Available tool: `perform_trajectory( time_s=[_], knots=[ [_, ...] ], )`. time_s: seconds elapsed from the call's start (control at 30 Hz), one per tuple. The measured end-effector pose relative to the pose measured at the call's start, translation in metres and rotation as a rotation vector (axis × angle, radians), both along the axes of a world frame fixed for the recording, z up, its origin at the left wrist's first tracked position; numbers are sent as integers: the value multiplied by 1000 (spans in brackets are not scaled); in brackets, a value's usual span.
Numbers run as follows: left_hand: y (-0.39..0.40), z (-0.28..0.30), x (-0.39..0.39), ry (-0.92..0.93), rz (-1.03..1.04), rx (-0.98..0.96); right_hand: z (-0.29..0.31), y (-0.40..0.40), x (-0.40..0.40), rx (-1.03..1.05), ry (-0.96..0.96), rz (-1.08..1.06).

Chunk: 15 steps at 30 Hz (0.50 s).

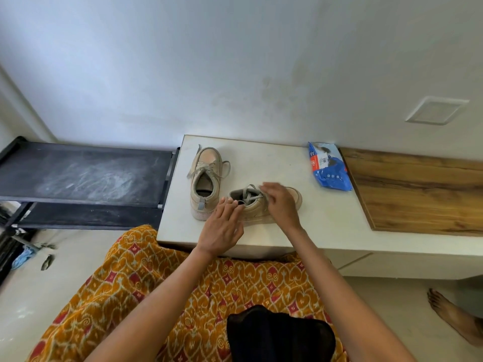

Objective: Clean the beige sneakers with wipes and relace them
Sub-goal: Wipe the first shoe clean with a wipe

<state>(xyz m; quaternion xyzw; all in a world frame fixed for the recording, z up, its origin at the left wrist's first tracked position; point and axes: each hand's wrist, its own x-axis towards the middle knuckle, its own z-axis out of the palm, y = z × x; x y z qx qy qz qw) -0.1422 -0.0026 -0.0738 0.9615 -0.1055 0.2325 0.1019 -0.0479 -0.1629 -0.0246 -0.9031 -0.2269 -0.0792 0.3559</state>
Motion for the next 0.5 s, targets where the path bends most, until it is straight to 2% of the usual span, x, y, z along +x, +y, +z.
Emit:
perform_trajectory(
  time_s=[0.07,0.2,0.3,0.4,0.5],
  knots=[
    [0,0,-1,7,-2,-7,-15,-8,-5,-133,-61,102],
    [0,0,-1,9,-5,-8,-23,-38,5,-283,-106,99],
    [0,-2,-1,6,2,11,-15,-47,16,-429,-222,154],
    [0,-1,-1,7,15,24,-14,-61,25,-533,-285,92],
    [-1,-1,-1,-2,11,11,-11,-73,24,-533,-232,-27]
  ],
)
